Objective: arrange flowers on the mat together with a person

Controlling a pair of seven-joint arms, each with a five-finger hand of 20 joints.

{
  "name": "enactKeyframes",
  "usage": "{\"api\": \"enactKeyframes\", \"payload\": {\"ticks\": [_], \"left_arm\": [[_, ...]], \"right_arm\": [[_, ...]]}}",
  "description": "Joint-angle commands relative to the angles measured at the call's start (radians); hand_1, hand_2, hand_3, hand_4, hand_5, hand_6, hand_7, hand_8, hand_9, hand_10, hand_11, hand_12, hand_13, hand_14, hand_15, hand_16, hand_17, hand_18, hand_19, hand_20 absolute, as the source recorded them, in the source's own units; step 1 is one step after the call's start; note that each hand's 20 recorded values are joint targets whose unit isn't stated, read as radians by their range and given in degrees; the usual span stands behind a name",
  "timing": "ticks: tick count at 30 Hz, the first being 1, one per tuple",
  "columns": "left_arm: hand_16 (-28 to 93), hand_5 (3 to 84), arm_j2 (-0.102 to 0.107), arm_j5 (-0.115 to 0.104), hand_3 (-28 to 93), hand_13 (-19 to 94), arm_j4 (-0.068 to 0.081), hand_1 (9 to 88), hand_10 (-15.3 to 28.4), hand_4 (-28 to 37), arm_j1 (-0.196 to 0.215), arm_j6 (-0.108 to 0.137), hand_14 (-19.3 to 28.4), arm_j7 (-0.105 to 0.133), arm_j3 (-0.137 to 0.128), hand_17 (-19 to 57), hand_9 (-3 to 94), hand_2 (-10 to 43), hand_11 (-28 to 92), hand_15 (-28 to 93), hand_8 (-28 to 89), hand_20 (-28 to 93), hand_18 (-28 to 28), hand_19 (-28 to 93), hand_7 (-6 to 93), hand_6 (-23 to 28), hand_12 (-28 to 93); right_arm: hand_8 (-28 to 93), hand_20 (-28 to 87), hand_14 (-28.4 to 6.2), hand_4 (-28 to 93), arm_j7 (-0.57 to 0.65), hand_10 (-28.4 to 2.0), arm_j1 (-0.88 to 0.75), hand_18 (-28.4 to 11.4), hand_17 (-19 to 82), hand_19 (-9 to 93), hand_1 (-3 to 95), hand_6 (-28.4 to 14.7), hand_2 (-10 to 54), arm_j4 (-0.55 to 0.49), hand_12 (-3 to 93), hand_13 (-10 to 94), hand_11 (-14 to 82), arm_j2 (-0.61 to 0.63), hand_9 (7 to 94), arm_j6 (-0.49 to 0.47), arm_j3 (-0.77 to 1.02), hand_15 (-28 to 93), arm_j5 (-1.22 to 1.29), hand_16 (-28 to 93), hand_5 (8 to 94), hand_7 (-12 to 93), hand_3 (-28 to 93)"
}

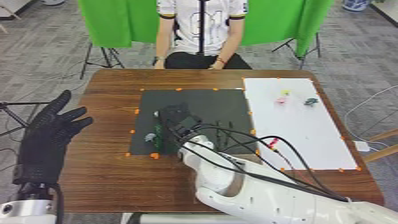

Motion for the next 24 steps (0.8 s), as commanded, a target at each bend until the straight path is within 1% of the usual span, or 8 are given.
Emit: {"api": "enactKeyframes", "payload": {"ticks": [1, 2, 4, 6, 12, 20, 21, 24], "left_arm": [[-9, 30.5, -0.002, 0.008, 79, 25, 0.009, 20.5, 18.8, -28.3, -0.005, -0.016, 27.2, -0.018, 0.004, -8.9, 33.3, 2.3, 26, 55, -11, 23, 23.2, 49, 15.5, 4.3, 12], [-9, 30.5, -0.002, 0.005, 79, 25, 0.007, 20.6, 18.8, -28.3, 0.001, -0.014, 27.2, -0.015, 0.003, -8.9, 33.3, 2.2, 26, 55, -11, 23, 23.2, 49, 15.5, 4.3, 12], [-9, 30.5, -0.009, 0.015, 80, 25, 0.009, 20.6, 18.8, -28.3, -0.007, -0.026, 27.1, -0.031, -0.001, -8.9, 33.3, 2.2, 26, 55, -11, 23, 23.2, 49, 15.4, 4.3, 12], [-9, 30.5, -0.013, 0.015, 80, 25, 0.007, 20.6, 18.9, -28.3, -0.001, -0.028, 27.1, -0.031, -0.003, -8.9, 33.3, 2.2, 26, 55, -11, 23, 23.2, 49, 15.4, 4.3, 12], [-9, 30.5, 0.000, 0.008, 80, 25, 0.008, 20.7, 18.8, -28.3, -0.001, -0.023, 27.2, -0.031, 0.001, -8.9, 33.3, 2.1, 26, 56, -11, 22, 23.2, 49, 15.3, 4.3, 12], [-9, 30.6, -0.001, 0.007, 80, 24, 0.006, 20.9, 18.7, -28.3, 0.004, -0.024, 27.2, -0.040, -0.004, -8.9, 33.4, 2.0, 26, 56, -11, 22, 23.2, 49, 15.3, 4.4, 12], [-9, 30.6, 0.002, 0.004, 80, 24, 0.004, 20.9, 18.8, -28.3, 0.008, -0.019, 27.2, -0.035, -0.005, -8.9, 33.3, 2.0, 26, 56, -11, 22, 23.2, 49, 15.3, 4.4, 12], [-9, 30.6, -0.008, 0.012, 80, 24, 0.002, 20.9, 18.8, -28.3, 0.011, -0.029, 27.3, -0.047, -0.012, -8.9, 33.3, 2.1, 26, 56, -11, 22, 23.2, 49, 15.4, 4.3, 12]], "right_arm": [[-1, 1, -6.3, -28, 0.043, -7.7, 0.022, -18.3, 30, 86, 53.5, 2.2, -9.5, 0.011, 33.3, 71, 15.2, -0.012, 82.7, -0.074, -0.014, 55, -0.071, 22, 75.6, 18, 65], [-1, 1, -6.5, -28, 0.039, -8.2, 0.019, -18.6, 29, 86, 53.2, 2.1, -9.5, 0.011, 32.2, 71, 15.9, -0.013, 81.9, -0.082, -0.013, 55, -0.073, 22, 75.5, 18, 65], [-1, 1, -7.5, -28, 0.040, -9.4, 0.013, -19.1, 29, 86, 52.1, 1.9, -9.5, 0.006, 28.4, 70, 19.1, -0.013, 79.5, -0.096, -0.005, 56, -0.061, 19, 75.6, 18, 65], [-1, 1, -7.6, -28, 0.039, -9.8, 0.010, -19.3, 28, 86, 51.7, 1.8, -9.5, 0.006, 27.1, 70, 20.3, -0.012, 78.5, -0.106, -0.008, 57, -0.079, 18, 75.5, 17, 65], [-3, 1, -8.3, -28, 0.065, -12.2, 0.003, -20.0, 27, 85, 47.6, 1.6, -9.5, 0.000, 20.5, 69, 25.9, -0.014, 74.3, -0.172, -0.003, 58, -0.078, 16, 72.1, 16, 69], [-8, 1, -9.1, -28, 0.061, -13.1, -0.009, -20.8, 26, 86, 43.7, 1.2, -9.5, -0.010, 17.7, 68, 27.1, -0.012, 72.4, -0.211, 0.013, 59, -0.085, 15, 70.0, 15, 72], [-10, 1, -9.1, -28, 0.057, -13.3, -0.013, -20.9, 26, 86, 43.3, 1.2, -9.5, -0.011, 17.6, 67, 27.0, -0.014, 72.2, -0.220, 0.019, 59, -0.086, 15, 69.8, 14, 73], [-11, 1, -9.6, -28, 0.062, -13.7, -0.019, -21.1, 26, 85, 42.8, 1.2, -9.5, -0.017, 17.3, 67, 26.4, -0.010, 71.2, -0.225, 0.021, 59, -0.078, 15, 69.1, 15, 73]]}}
